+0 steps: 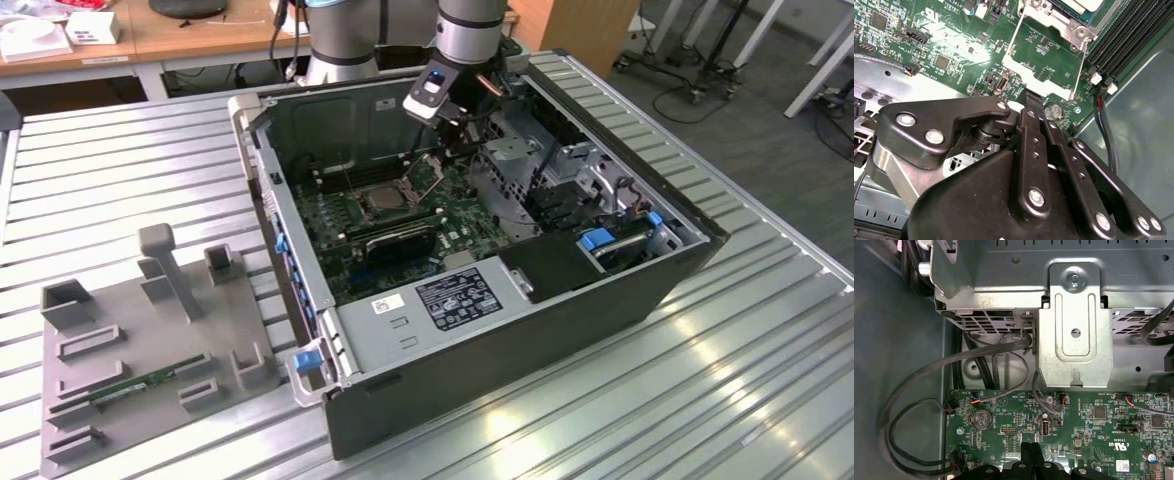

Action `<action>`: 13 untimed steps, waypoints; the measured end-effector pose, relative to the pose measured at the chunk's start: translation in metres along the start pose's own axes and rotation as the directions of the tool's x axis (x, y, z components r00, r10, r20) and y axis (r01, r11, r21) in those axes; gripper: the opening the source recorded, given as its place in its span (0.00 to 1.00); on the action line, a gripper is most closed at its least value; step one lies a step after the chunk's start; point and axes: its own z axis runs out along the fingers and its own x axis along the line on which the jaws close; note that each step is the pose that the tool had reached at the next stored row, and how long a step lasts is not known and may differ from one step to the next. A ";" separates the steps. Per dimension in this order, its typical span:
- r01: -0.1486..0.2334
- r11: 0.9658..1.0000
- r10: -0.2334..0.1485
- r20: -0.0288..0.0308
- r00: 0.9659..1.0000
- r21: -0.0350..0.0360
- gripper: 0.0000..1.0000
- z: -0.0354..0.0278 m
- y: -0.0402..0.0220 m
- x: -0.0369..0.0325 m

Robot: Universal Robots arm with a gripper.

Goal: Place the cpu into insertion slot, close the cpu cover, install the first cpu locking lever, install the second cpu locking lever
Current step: 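Close the cpu cover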

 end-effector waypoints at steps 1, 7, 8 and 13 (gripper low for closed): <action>0.000 1.000 0.000 0.000 1.000 0.000 0.11 0.0000 0.0000 0.0000; 0.000 1.000 0.000 0.000 1.000 0.000 0.11 0.0002 -0.0008 0.0000; 0.000 1.000 0.000 0.000 1.000 0.000 0.11 0.0003 -0.0018 0.0000; 0.000 1.000 0.000 0.000 1.000 0.000 0.11 0.0002 -0.0132 -0.0002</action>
